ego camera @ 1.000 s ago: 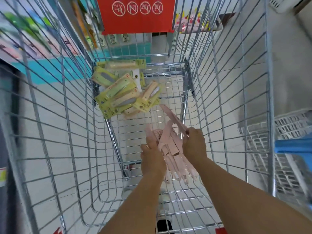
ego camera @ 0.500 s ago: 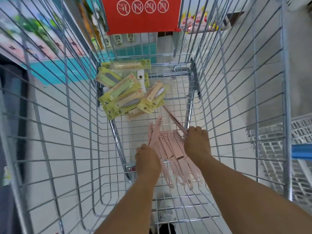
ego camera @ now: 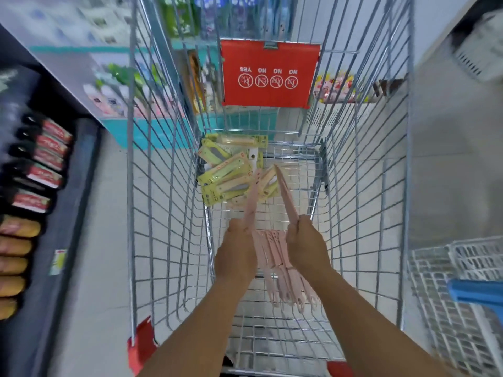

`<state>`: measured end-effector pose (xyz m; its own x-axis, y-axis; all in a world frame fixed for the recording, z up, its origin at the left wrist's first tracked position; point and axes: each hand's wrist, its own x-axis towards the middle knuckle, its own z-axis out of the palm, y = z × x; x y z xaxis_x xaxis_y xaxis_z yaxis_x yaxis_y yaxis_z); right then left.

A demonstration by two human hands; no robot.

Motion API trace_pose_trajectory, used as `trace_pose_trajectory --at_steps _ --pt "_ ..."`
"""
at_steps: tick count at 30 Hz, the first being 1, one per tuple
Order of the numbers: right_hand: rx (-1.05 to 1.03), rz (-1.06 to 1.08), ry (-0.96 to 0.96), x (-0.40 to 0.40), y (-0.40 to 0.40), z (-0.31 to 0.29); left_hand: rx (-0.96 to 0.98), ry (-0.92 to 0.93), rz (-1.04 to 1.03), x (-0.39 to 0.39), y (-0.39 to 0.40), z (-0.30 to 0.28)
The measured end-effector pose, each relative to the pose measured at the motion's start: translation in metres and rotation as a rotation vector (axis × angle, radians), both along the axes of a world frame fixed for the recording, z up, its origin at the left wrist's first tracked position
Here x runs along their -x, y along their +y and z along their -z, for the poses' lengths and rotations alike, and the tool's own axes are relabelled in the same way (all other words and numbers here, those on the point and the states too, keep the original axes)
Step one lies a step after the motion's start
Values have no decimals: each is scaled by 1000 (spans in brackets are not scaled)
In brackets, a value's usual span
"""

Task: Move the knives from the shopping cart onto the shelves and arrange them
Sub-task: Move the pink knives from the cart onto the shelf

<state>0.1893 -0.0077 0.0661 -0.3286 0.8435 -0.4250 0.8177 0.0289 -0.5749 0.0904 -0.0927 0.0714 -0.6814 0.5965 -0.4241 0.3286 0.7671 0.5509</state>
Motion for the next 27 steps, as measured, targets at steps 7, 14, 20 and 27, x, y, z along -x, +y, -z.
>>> trace_pose_trajectory --at_steps 7,14,20,27 --pt "-4 -82 217 23 -46 -108 -158 94 -143 4 -41 -100" --pt "-60 -253 356 58 -106 -202 -366 190 -322 27 -121 -195" --pt "-80 -465 463 114 -173 -256 -427 364 -511 63 -208 -243" --pt "-138 -719 503 202 -280 -303 -493 528 -634 130 -331 -292"
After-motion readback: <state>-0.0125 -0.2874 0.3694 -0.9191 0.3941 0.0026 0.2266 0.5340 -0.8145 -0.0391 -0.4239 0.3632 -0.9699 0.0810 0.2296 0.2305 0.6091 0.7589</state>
